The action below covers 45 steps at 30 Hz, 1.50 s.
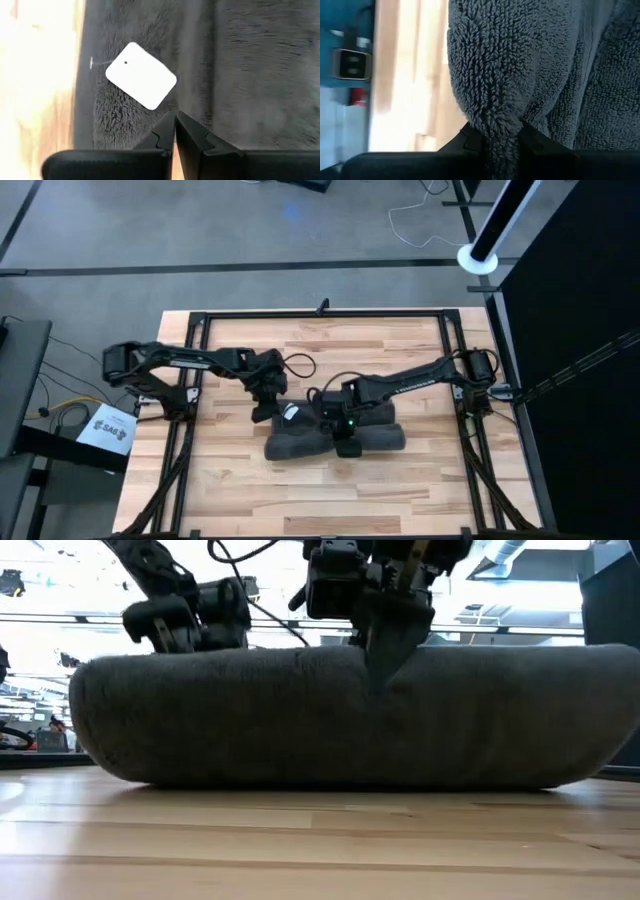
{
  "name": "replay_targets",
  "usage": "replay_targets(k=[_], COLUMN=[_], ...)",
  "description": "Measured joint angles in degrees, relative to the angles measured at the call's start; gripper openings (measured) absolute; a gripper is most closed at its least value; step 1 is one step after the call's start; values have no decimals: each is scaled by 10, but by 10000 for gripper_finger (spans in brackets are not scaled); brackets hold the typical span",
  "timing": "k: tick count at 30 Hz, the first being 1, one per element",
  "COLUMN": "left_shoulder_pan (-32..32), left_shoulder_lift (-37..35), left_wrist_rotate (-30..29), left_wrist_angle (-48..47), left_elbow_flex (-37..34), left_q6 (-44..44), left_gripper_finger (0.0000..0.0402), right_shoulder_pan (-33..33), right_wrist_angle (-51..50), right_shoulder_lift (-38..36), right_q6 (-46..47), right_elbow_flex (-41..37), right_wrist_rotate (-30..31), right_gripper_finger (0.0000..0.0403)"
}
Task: Roll towel
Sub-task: Roll the black towel
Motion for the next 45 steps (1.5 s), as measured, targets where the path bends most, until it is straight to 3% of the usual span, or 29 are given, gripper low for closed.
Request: replay_targets(k=[9,15,23,28,40,45], left_shoulder_pan=[-45,-67,-76,-76,-119,-122], left_shoulder_lift=[-103,-107,-55,-21,1,0], left_wrist_rotate=[15,15,-6,-18,-22,5], left_wrist_angle=[4,61,127,157,178,176], left_elbow_flex=[0,0,0,0,1,1], left_q6=[49,35,7,-3,-62,-93], left_gripper_finger=[3,71,197,244,256,256], right_shoulder_pan=[-97,-148,-153,-136,-129,-129], right_wrist_angle=[-4,11,4,10,25,25], right_shoulder_lift=[2,9,9,9,9,9], right_q6=[-23,-28,-42,-43,-39,-29], right_elbow_flex=[0,-18,-29,-29,-29,-29], right_wrist_rotate=[-159,-217,-221,-220,-213,-213], right_gripper_finger=[41,41,41,41,41,41])
